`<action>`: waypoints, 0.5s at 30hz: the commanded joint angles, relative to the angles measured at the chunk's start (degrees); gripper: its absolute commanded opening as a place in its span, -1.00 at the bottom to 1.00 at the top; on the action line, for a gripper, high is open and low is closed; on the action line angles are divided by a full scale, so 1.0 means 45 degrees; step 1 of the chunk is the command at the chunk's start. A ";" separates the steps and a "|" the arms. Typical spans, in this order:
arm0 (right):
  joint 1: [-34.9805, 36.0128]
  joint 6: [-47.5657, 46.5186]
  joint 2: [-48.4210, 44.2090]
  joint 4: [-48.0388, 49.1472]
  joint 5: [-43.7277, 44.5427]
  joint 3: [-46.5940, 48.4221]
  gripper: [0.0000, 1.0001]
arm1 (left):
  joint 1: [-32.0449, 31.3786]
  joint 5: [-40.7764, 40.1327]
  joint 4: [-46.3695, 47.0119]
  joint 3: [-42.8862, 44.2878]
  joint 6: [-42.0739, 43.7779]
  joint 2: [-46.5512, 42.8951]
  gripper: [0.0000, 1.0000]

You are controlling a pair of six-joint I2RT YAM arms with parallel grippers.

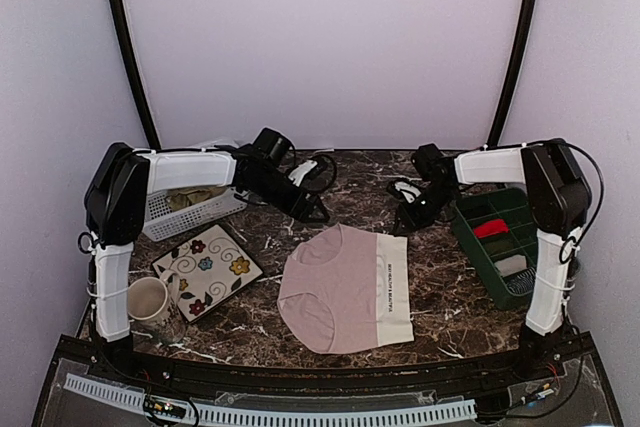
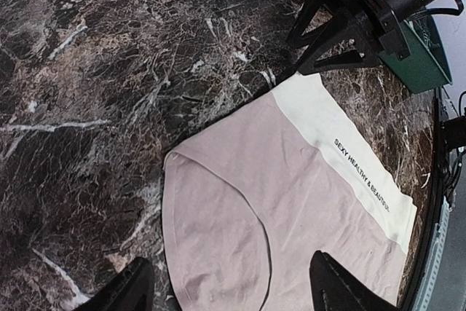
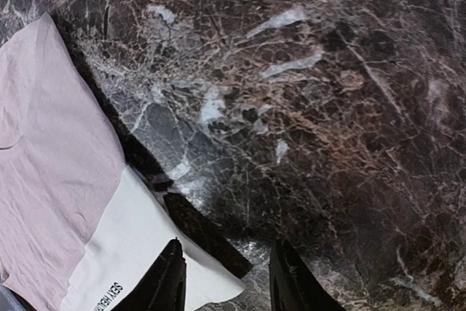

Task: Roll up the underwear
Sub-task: Pick up the underwear from the center of the board.

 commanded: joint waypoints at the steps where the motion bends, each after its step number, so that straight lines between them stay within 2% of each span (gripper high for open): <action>1: -0.0078 -0.0631 0.0493 -0.0359 -0.0930 0.0534 -0.24 | 0.0400 0.0414 0.0284 0.0628 -0.0433 0.0448 0.51; 8: -0.0078 -0.0897 0.0852 -0.0441 -0.1444 0.0199 -0.36 | 0.0537 -0.0069 -0.0195 0.1770 -0.0657 0.1782 0.39; 12: -0.0077 -0.0899 0.0893 -0.0485 -0.1461 0.0002 -0.51 | 0.0538 -0.0047 -0.0540 0.2176 -0.0752 0.2364 0.30; 15: -0.0078 -0.0899 0.0847 -0.0520 -0.1659 -0.0088 -0.55 | 0.0527 0.0214 -0.0759 0.2186 -0.0716 0.2570 0.25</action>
